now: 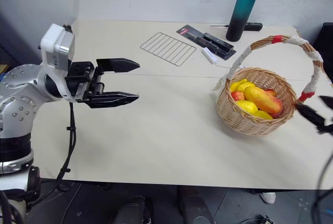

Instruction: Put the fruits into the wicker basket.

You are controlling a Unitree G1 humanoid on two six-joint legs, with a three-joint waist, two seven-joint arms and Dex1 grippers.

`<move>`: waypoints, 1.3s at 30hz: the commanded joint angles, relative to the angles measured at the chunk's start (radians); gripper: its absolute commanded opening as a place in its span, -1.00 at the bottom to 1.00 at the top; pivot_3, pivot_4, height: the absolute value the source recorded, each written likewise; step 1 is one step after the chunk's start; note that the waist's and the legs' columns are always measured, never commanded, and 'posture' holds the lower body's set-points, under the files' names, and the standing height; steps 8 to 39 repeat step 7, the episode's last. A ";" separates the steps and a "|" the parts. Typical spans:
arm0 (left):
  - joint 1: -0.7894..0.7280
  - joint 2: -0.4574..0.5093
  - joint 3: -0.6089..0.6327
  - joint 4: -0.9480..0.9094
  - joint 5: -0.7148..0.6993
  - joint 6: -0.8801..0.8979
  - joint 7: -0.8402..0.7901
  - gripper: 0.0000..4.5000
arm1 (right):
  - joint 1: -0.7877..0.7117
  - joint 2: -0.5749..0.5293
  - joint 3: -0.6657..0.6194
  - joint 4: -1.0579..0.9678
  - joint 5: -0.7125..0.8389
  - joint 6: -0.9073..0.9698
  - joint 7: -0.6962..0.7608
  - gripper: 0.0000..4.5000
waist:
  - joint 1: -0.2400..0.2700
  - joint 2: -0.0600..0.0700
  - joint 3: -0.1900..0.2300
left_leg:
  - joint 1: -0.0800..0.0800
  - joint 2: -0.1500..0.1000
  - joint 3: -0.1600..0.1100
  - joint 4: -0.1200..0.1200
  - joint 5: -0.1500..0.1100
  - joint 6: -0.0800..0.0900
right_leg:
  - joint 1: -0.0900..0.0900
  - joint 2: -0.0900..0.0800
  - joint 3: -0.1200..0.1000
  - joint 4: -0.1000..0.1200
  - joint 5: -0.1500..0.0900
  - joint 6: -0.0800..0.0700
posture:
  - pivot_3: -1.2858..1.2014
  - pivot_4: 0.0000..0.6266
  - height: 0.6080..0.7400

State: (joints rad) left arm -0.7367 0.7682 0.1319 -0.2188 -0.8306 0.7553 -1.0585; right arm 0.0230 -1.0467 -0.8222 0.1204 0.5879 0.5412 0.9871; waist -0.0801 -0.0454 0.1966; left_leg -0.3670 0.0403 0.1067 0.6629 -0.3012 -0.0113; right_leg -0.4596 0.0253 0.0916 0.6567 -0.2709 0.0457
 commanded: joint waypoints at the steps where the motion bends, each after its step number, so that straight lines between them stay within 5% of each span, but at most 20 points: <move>1: -0.030 0.032 0.019 0.019 -0.006 -0.010 -0.050 1.00 | 0.124 -0.152 -0.180 0.111 0.012 0.027 0.304 0.98 | 0.001 0.000 0.000 | 0.000 0.000 -0.001 0.000 0.000 0.000 | 0.000 0.000 0.000 0.000 0.000 0.000 | 0.03 -0.52 1.00; 7: -0.075 0.014 0.002 0.092 0.049 -0.053 -0.043 1.00 | 0.144 -0.246 -0.238 0.177 0.014 0.034 0.459 0.98 | -0.013 -0.004 0.001 | 0.013 0.003 -0.003 -0.002 -0.003 0.001 | 0.017 0.002 -0.003 -0.009 -0.004 0.003 | 0.03 -0.52 1.00; 39: -0.075 0.014 0.002 0.092 0.049 -0.053 -0.043 1.00 | 0.144 -0.246 -0.238 0.177 0.014 0.034 0.459 0.98 | -0.013 -0.004 0.001 | 0.013 0.003 -0.003 -0.002 -0.003 0.001 | 0.017 0.002 -0.003 -0.009 -0.004 0.003 | 0.03 -0.52 1.00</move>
